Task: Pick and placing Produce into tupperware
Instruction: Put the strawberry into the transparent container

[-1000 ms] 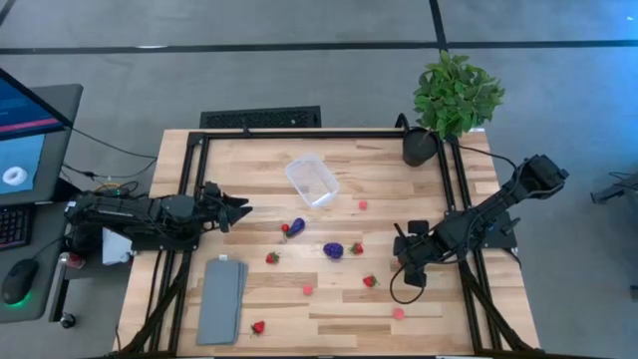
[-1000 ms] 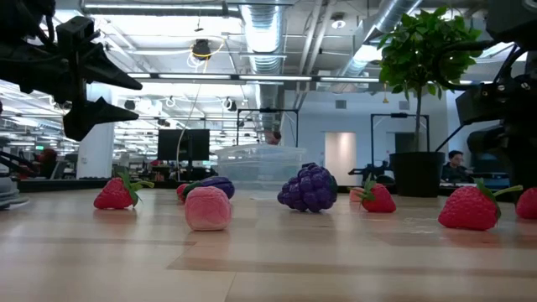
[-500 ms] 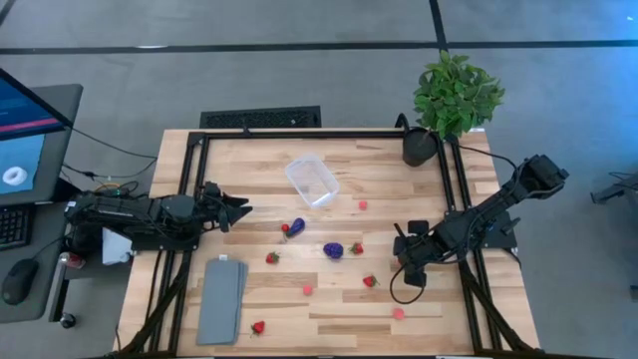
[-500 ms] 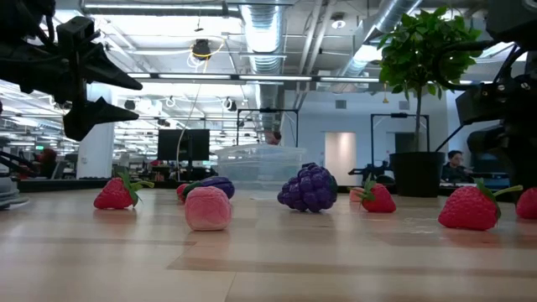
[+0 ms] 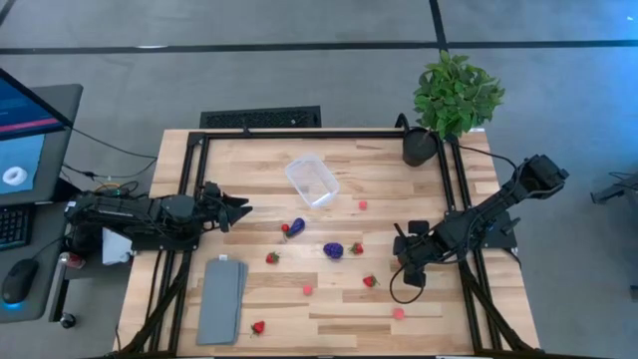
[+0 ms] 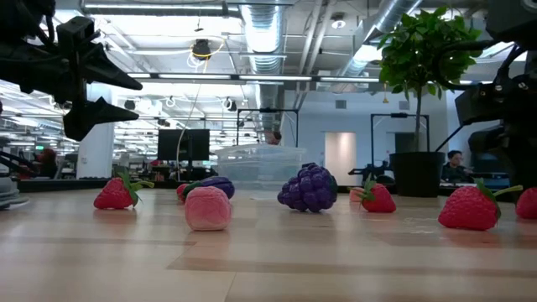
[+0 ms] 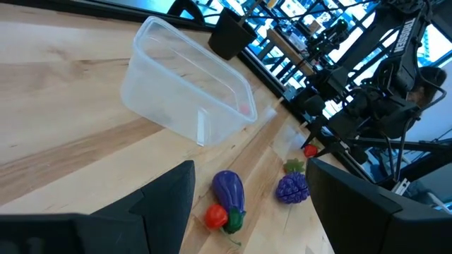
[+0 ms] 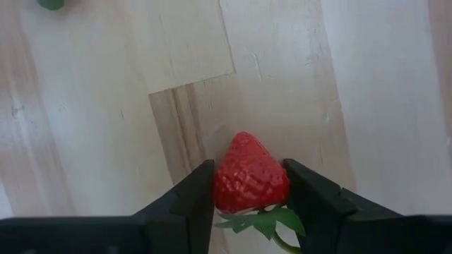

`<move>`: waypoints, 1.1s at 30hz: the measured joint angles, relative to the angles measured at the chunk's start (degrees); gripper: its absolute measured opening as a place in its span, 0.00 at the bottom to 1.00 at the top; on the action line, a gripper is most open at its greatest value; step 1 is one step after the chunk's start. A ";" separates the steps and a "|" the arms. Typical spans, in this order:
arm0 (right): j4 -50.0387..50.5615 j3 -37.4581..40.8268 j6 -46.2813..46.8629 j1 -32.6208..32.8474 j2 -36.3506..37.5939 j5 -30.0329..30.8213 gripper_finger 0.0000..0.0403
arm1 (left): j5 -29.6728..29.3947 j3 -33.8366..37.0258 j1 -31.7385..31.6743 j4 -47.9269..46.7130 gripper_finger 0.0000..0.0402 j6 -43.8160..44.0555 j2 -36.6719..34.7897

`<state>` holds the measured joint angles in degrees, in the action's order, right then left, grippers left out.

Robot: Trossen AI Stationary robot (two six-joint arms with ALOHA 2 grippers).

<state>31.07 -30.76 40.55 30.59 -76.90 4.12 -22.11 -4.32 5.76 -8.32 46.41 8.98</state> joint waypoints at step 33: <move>-0.33 0.00 0.10 0.02 0.09 -0.17 0.44 | 0.05 0.00 0.00 0.00 0.65 0.28 0.00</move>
<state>30.74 -30.76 40.64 30.61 -76.82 3.95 -22.06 -4.32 5.76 -8.32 46.70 8.97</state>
